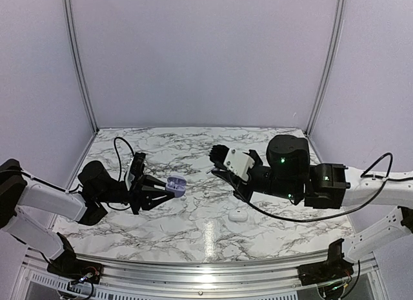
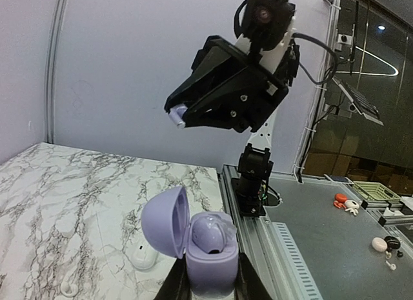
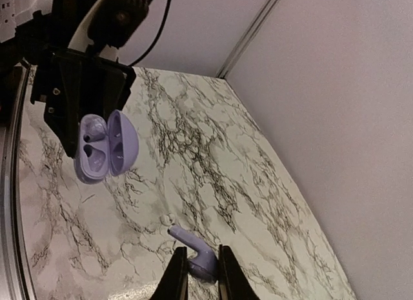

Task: Insert the wireless bluetooth earbuds into the charging case

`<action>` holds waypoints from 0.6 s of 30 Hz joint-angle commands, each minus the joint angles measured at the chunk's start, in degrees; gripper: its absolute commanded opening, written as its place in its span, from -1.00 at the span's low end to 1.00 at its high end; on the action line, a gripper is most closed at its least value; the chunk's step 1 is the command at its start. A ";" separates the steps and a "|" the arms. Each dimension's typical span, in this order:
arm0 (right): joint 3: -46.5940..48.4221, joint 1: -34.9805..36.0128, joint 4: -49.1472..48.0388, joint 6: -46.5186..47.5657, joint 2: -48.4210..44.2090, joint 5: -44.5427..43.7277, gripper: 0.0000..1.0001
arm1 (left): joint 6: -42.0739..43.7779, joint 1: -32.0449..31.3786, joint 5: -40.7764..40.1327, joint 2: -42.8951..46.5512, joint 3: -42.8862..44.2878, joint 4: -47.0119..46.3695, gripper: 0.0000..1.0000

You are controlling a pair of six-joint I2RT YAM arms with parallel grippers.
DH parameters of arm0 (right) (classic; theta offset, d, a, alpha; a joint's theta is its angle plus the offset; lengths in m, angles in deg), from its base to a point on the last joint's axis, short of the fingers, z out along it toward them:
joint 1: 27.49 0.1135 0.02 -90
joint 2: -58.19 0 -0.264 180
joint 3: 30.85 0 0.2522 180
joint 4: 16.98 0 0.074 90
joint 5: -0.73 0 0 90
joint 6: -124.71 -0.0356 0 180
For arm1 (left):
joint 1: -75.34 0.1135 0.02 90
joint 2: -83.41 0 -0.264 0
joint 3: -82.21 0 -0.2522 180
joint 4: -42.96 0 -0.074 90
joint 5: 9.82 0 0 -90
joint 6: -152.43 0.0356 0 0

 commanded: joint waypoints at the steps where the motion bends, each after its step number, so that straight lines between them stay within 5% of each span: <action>1: 2.94 6.05 2.20 9.60 -0.88 -6.39 -0.83 | -1.03 0.35 5.77 -0.90 2.09 -0.31 -1.00; 18: 7.32 13.56 3.79 21.29 4.20 -11.21 -0.85 | -5.56 0.01 10.87 -3.51 4.30 -0.22 -1.00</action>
